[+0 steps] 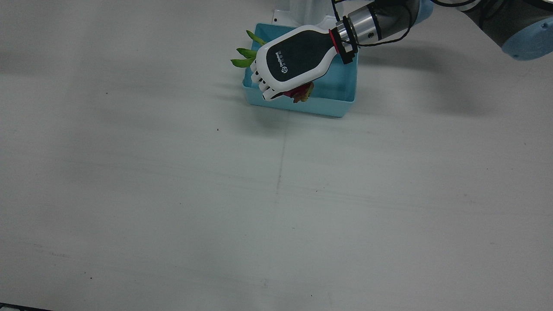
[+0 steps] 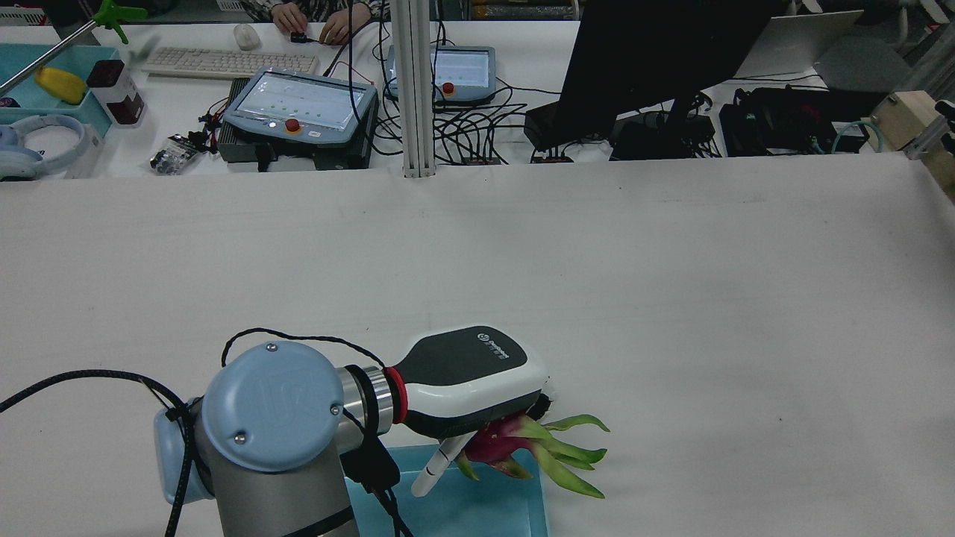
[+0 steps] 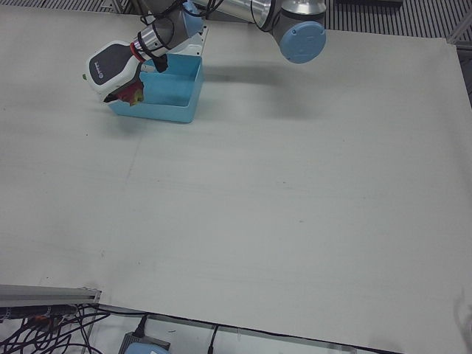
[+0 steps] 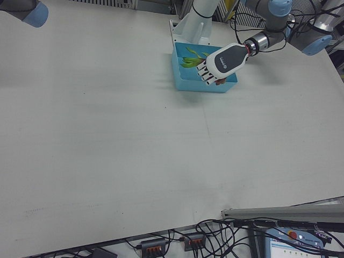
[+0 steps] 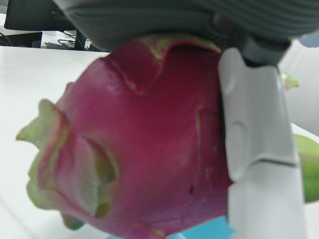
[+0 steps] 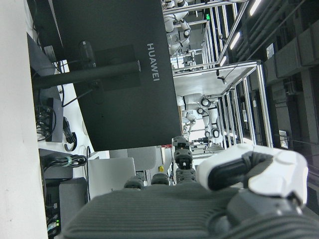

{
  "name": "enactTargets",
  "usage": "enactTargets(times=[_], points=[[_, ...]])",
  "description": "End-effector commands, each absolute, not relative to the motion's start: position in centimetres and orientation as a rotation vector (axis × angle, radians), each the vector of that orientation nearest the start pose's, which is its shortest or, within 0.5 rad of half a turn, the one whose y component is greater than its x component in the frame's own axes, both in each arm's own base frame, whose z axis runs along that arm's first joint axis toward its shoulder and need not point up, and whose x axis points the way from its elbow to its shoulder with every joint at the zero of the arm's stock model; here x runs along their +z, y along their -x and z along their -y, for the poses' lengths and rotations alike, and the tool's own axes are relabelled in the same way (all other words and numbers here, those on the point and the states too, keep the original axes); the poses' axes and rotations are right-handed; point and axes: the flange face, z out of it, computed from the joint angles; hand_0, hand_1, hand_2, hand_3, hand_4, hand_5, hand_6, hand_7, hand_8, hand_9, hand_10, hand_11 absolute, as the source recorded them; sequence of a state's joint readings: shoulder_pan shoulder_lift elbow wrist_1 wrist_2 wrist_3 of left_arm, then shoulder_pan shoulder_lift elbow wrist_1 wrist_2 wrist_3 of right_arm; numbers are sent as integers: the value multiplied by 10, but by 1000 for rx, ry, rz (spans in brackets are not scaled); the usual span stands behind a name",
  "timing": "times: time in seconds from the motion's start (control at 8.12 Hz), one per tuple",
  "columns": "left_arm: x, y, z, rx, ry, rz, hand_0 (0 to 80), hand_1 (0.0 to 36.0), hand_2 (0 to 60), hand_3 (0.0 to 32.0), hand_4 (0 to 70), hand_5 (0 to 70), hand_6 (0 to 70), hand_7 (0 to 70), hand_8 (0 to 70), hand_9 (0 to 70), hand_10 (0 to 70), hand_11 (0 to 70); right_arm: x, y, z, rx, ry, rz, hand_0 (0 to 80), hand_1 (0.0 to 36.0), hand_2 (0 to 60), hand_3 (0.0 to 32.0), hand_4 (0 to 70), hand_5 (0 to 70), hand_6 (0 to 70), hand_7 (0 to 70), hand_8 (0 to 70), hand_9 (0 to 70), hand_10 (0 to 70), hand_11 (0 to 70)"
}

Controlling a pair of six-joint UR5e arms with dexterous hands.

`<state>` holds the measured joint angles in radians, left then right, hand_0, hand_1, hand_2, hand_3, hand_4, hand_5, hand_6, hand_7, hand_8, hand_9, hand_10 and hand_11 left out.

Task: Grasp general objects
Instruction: 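Lower the dragon fruit into the blue tray with the left hand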

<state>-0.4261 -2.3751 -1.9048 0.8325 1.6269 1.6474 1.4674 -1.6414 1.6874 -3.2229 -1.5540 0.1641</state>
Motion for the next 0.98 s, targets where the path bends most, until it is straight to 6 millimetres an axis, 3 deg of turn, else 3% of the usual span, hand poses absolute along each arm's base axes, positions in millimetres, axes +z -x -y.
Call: enactTargets(times=[0.0,0.12,0.37,0.62,0.74,0.86], points=[[172,-448,352,-121,-389,-1829,800,360,600,0,618,700,700,700,700,700,700,700,672,-87,469,-2220,-268,-2128,0,0,0,0,0,0,0,0,0,0,0,0],[175,-446,350,-117,-382,-1821,800,360,600,0,617,700,700,700,700,700,700,700,672,-86,469,-2222,-269,-2129,0,0,0,0,0,0,0,0,0,0,0,0],[203,-452,338,-44,-286,-1813,800,360,600,0,637,700,700,700,700,700,700,700,672,-87,469,-2219,-267,-2127,0,0,0,0,0,0,0,0,0,0,0,0],[200,-454,317,34,-137,-1844,800,360,600,0,615,700,700,700,700,700,700,700,672,-87,469,-2219,-267,-2127,0,0,0,0,0,0,0,0,0,0,0,0],[188,-441,309,49,-107,-1889,764,360,600,0,580,700,700,700,700,700,700,700,672,-87,469,-2219,-267,-2127,0,0,0,0,0,0,0,0,0,0,0,0],[184,-436,308,41,-94,-1912,533,334,600,0,507,700,700,700,700,700,700,700,671,-87,469,-2218,-265,-2130,0,0,0,0,0,0,0,0,0,0,0,0]])
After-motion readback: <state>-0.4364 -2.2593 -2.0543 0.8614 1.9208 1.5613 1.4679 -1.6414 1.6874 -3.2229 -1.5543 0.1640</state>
